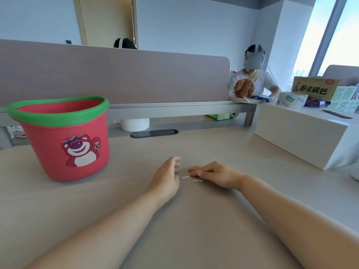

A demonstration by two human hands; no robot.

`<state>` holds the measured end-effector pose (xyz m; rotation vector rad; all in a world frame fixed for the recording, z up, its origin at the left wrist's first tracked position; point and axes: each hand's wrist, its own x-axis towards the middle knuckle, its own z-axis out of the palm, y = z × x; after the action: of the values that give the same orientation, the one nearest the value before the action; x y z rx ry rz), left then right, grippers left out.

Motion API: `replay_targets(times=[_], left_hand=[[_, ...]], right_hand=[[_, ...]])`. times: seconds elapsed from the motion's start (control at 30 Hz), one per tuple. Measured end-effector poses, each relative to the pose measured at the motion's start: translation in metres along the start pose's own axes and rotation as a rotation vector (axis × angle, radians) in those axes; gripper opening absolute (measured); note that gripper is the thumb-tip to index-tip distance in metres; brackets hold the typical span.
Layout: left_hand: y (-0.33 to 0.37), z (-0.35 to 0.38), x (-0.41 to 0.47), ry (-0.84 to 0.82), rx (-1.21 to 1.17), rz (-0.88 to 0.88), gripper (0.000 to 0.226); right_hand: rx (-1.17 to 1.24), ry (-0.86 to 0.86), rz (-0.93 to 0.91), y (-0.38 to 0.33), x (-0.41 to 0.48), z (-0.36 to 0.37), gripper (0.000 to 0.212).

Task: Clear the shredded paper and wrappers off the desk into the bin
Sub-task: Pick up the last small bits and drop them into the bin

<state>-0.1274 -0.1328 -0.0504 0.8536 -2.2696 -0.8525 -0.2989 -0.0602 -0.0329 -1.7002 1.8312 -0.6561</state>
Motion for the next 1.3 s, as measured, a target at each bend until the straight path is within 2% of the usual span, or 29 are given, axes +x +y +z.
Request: replay_targets(times=[0.07,0.13,0.2,0.27,0.33,0.4,0.47,0.53,0.6,0.73,0.8,0.87,1.03,1.2,1.3], left_hand=[[0.001,0.001,-0.002,-0.054,0.015,0.048,0.056],[0.004,0.002,-0.005,-0.127,0.029,0.099,0.059],[0.01,0.0,-0.006,-0.186,-0.006,0.112,0.058],[0.015,-0.005,-0.004,-0.209,0.019,0.127,0.052],[0.016,-0.017,-0.003,-0.223,0.306,0.147,0.047],[0.013,-0.03,-0.008,-0.249,0.712,0.108,0.054],[0.007,-0.038,-0.018,-0.289,0.889,0.022,0.062],[0.003,-0.036,-0.023,-0.296,0.868,0.019,0.061],[0.003,-0.028,-0.018,-0.264,0.78,0.089,0.05],[0.011,-0.007,0.0,-0.202,0.536,0.209,0.025],[0.013,-0.007,0.007,-0.171,0.42,0.214,0.021],[0.011,-0.016,0.01,-0.171,0.361,0.223,0.024],[0.004,-0.032,0.01,-0.416,0.694,0.183,0.073],[0.012,-0.012,0.023,-0.418,0.612,0.251,0.059],[0.012,-0.008,0.026,-0.456,0.67,0.27,0.053]], right_hand=[[0.057,-0.024,0.011,-0.003,-0.022,-0.002,0.027],[0.082,0.028,0.001,-0.007,-0.04,-0.005,0.024],[0.008,0.205,0.002,-0.007,-0.054,-0.011,0.023],[-0.183,0.414,0.055,-0.002,-0.066,-0.018,0.022],[-0.318,0.476,0.146,0.005,-0.074,-0.02,0.021],[-0.397,0.401,0.242,0.011,-0.078,-0.016,0.028],[-0.445,0.317,0.274,0.011,-0.077,-0.008,0.043],[-0.48,0.274,0.266,0.006,-0.07,0.0,0.06],[-0.51,0.245,0.232,-0.001,-0.059,0.007,0.067],[-0.451,0.21,0.06,-0.009,-0.043,0.008,0.062],[-0.401,0.243,0.017,-0.007,-0.044,0.001,0.058],[-0.415,0.261,0.05,0.0,-0.05,-0.01,0.06],[-0.526,0.211,0.092,0.009,-0.051,-0.008,0.057],[-0.524,0.228,0.003,0.001,-0.033,-0.001,0.046],[-0.542,0.246,0.014,0.002,-0.031,0.0,0.037]])
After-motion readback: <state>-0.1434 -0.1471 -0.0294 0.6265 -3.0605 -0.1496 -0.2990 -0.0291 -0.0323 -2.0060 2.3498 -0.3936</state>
